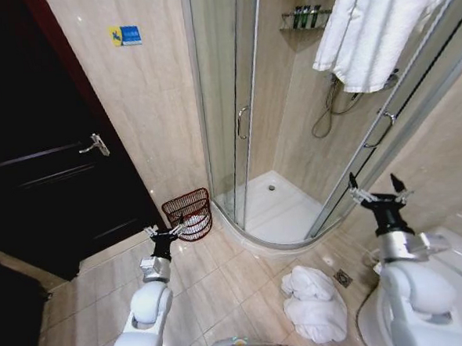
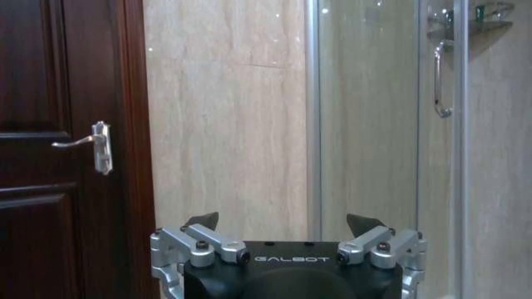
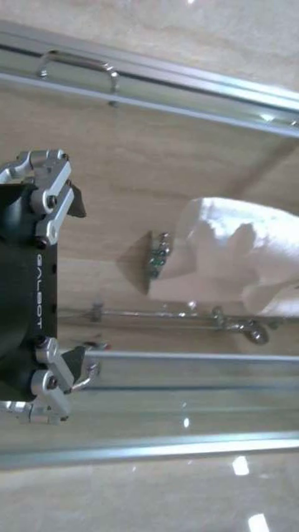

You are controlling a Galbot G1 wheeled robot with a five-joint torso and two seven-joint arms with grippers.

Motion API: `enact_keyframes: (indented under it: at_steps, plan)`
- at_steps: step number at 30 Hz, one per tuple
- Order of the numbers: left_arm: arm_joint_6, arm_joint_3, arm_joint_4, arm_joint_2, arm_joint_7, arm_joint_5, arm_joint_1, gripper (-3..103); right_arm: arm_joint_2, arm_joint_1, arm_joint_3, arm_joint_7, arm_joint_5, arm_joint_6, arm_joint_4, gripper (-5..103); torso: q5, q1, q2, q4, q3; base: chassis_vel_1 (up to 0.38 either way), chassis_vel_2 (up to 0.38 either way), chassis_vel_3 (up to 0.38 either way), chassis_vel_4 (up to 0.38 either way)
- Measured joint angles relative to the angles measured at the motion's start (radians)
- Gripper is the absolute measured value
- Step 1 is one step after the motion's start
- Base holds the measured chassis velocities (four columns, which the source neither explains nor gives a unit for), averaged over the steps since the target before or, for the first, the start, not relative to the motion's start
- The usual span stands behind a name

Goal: Discard the used towel into the hamper.

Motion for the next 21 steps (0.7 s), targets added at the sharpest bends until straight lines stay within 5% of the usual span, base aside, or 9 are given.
enact_keyframes:
  at_steps: [6, 13, 21]
  plan:
    - [-0.011, -0.018, 0.004, 0.006, 0.000, -0.003, 0.005, 100, -0.065, 0.066, -0.027, 0.008, 0.037, -0.021, -0.006, 100, 0.0001, 0.000, 0.000, -0.0001, 0.000, 0.000, 0.000, 0.000, 0.000]
    - [-0.029, -0.031, 0.015, 0.012, 0.004, -0.008, 0.012, 100, -0.163, 0.170, -0.047, 0.004, 0.147, 0.078, -0.028, 100, 0.0002, 0.000, 0.000, -0.0002, 0.000, 0.000, 0.000, 0.000, 0.000]
    - [-0.043, -0.043, 0.025, 0.000, 0.006, -0.006, 0.019, 100, -0.307, 0.280, -0.056, 0.036, 0.315, 0.001, 0.007, 100, 0.0000, 0.000, 0.000, -0.0002, 0.000, 0.000, 0.000, 0.000, 0.000]
